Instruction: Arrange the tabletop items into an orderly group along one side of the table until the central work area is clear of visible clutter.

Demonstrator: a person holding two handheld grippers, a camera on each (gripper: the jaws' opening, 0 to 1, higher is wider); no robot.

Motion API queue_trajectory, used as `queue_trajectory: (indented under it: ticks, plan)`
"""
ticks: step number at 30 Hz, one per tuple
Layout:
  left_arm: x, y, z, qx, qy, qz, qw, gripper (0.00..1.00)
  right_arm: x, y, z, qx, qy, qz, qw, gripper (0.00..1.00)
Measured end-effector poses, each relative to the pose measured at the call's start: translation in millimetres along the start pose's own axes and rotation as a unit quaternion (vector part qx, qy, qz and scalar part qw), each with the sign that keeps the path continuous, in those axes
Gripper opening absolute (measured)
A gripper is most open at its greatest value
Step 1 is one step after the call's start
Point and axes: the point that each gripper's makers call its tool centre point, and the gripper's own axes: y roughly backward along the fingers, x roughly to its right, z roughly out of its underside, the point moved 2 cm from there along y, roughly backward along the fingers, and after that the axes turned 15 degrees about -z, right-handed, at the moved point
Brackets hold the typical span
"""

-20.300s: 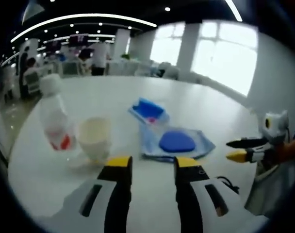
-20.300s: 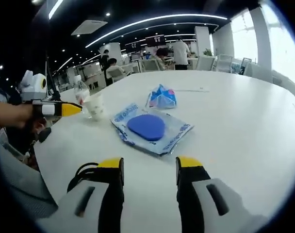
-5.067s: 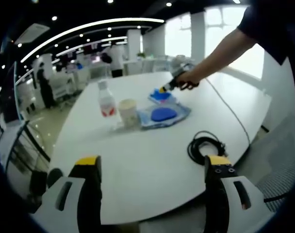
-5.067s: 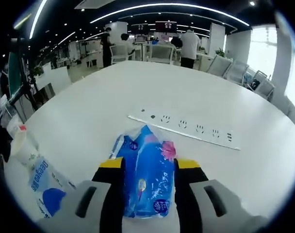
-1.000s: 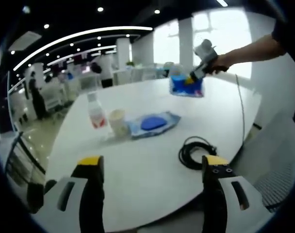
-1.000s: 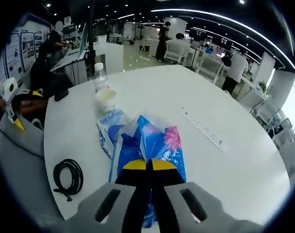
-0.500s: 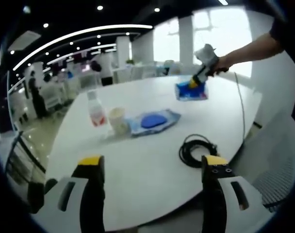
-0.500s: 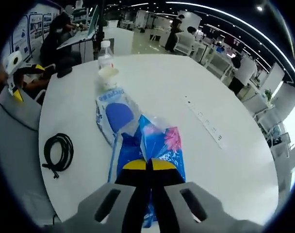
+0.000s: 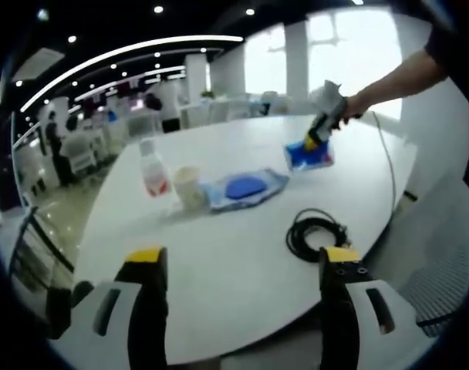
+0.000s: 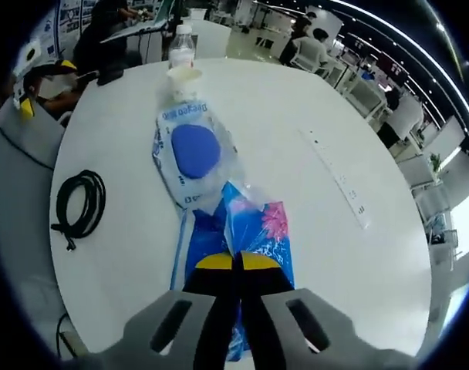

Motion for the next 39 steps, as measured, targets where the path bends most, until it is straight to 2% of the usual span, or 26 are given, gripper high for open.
queue_trajectory:
  ticks: [11,22,30,33,36,39]
  plan:
    - [-0.5,-1,1.3,-0.005,0.0,-0.002,1.0,0.77,1,-20,22.2,-0.029,-0.006,-0.022,0.9993,0.0]
    - [-0.1,0,1.2,-0.006,0.003,-0.002,1.0,0.77,0,-32,40.4,-0.05,-0.013,-0.024,0.9984,0.0]
    - [0.8,-1,1.6,-0.008,0.003,0.0,1.0,0.77,-1,-31,40.0,-0.048,-0.027,-0.014,0.9984,0.0]
    - [1.4,0,1.4,-0.007,0.003,0.002,1.0,0.77,1,-26,37.2,-0.042,-0.038,-0.005,0.9984,0.04]
    - [1.8,0,0.9,-0.005,0.003,0.004,1.0,0.77,3,-22,34.2,-0.033,-0.065,0.007,0.9973,0.08]
    - [2.3,0,0.9,-0.004,0.003,0.005,1.0,0.77,4,-17,31.6,-0.03,-0.092,0.016,0.9952,0.08]
